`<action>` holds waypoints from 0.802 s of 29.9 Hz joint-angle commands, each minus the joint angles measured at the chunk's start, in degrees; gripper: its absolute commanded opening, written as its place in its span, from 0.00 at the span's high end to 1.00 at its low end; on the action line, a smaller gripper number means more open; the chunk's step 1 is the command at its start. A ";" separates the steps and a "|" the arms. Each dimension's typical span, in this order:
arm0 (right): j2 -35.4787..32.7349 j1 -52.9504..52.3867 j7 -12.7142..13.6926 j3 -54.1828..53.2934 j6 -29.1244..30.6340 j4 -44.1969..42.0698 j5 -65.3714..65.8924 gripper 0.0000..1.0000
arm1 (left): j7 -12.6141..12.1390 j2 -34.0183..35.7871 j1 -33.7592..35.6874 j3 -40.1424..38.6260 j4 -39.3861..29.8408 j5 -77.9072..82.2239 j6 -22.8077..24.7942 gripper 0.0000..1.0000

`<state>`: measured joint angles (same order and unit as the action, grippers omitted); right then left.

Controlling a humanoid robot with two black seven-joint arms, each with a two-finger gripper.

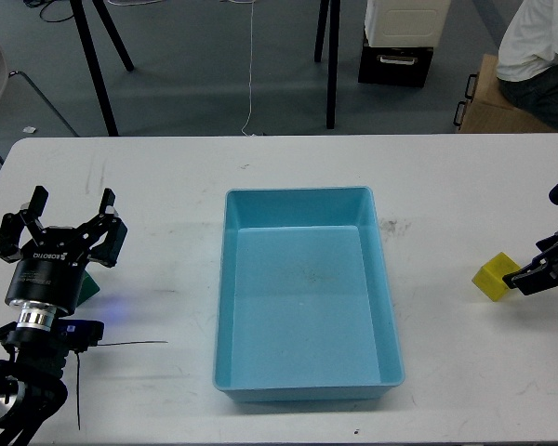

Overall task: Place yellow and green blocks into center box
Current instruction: 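Close the right gripper on the yellow cube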

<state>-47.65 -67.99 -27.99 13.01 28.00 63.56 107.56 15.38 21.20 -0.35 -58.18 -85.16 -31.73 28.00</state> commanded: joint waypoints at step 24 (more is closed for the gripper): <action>7.14 0.14 -0.01 4.40 0.00 -3.79 -0.42 0.32 | 0.09 -0.01 -0.01 -0.09 0.08 -0.08 0.00 0.00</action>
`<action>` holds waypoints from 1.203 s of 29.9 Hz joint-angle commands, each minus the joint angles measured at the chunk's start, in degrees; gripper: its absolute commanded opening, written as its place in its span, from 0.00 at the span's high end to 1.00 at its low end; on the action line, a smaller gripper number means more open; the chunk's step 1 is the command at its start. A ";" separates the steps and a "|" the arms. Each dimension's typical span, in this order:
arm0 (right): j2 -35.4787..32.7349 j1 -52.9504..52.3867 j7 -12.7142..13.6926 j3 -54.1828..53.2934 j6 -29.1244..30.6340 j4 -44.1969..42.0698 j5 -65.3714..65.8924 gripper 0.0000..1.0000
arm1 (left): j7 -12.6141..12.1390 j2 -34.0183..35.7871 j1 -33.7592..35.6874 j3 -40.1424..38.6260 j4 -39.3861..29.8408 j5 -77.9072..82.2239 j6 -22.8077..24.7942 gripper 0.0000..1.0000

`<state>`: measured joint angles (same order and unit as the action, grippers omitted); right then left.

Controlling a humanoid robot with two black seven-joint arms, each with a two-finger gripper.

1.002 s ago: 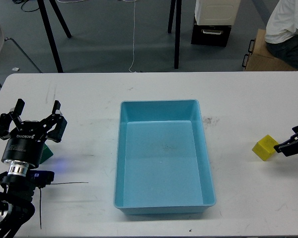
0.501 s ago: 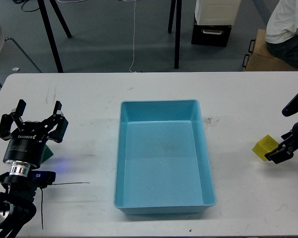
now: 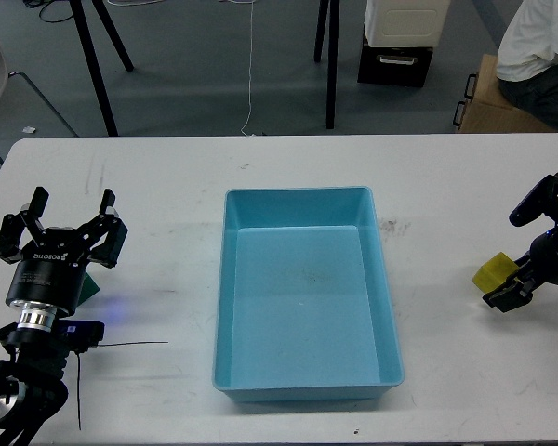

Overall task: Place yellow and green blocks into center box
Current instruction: 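Close the right gripper on the yellow cube, then lift the yellow cube and carry it over the blue box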

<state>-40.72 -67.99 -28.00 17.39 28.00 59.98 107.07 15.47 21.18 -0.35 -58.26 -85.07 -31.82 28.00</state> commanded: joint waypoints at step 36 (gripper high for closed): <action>23.74 -31.94 0.00 5.53 -2.69 3.66 -0.02 0.98 | 0.00 0.44 0.26 -0.98 0.00 0.00 0.00 0.00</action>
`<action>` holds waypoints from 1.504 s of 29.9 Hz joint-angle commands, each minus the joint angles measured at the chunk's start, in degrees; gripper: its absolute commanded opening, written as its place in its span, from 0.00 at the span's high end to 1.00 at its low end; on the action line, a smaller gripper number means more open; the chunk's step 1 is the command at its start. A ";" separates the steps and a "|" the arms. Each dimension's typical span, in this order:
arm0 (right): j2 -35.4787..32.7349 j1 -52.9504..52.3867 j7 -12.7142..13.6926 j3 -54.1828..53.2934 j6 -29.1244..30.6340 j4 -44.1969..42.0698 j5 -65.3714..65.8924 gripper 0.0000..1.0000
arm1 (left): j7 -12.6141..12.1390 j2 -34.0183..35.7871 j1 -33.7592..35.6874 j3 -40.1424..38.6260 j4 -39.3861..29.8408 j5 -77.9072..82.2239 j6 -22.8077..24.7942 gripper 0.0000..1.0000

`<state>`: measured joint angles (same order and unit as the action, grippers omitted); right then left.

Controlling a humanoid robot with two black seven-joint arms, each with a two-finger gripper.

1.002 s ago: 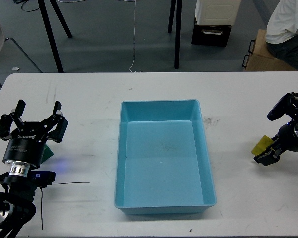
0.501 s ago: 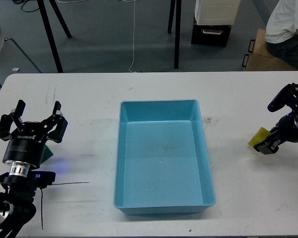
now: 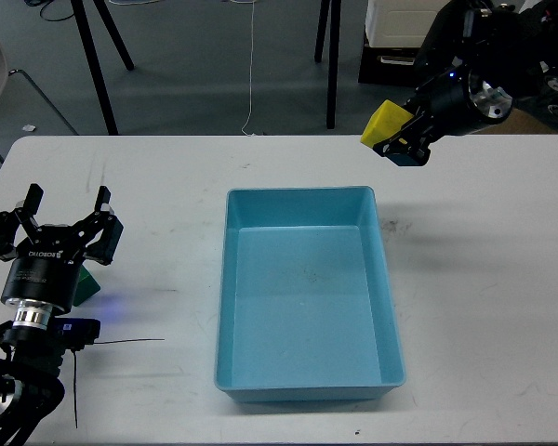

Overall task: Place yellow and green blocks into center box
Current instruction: 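Lift the yellow cube and carry it over the blue box, then release the yellow cube in the box and withdraw the right gripper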

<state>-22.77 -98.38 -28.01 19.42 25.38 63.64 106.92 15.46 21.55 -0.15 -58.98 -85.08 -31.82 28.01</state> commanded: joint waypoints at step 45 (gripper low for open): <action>15.04 0.30 0.01 8.97 0.54 -1.16 -13.23 0.03 | -0.69 15.71 8.85 -4.73 2.99 0.00 -0.01 0.00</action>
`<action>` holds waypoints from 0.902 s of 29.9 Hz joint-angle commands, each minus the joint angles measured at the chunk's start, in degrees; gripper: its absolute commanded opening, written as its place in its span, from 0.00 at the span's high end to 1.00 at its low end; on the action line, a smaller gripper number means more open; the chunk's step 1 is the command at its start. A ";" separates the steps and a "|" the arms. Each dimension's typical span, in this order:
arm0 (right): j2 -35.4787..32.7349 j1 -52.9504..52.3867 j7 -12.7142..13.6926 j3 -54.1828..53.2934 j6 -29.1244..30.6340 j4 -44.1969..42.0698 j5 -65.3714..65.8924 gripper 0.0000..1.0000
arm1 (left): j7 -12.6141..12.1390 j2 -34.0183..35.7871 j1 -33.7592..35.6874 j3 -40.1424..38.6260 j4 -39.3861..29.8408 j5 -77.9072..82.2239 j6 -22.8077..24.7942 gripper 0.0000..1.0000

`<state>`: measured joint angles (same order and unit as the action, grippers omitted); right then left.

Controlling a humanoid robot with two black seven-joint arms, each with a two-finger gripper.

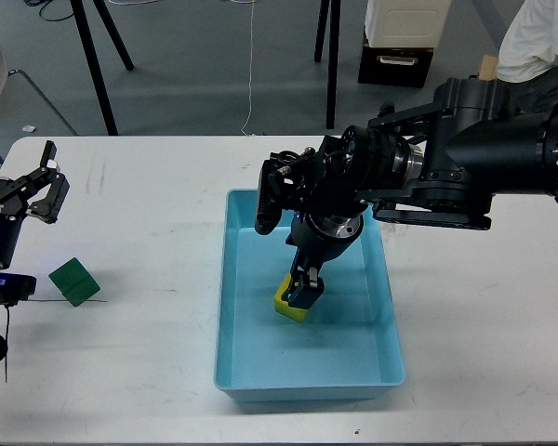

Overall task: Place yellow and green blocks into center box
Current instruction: 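Release the yellow cube in the box and withdraw the right gripper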

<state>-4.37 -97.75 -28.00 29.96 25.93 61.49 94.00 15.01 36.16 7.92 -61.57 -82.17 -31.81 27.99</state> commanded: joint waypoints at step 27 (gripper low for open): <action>-32.36 15.39 0.00 -32.24 -21.45 10.22 -20.96 0.03 | -1.03 11.56 18.36 0.83 13.95 26.34 -9.79 0.00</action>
<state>-36.66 -84.76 -27.99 -0.81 5.54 71.50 73.14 15.21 46.91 25.38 -61.15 -71.09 -10.67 17.75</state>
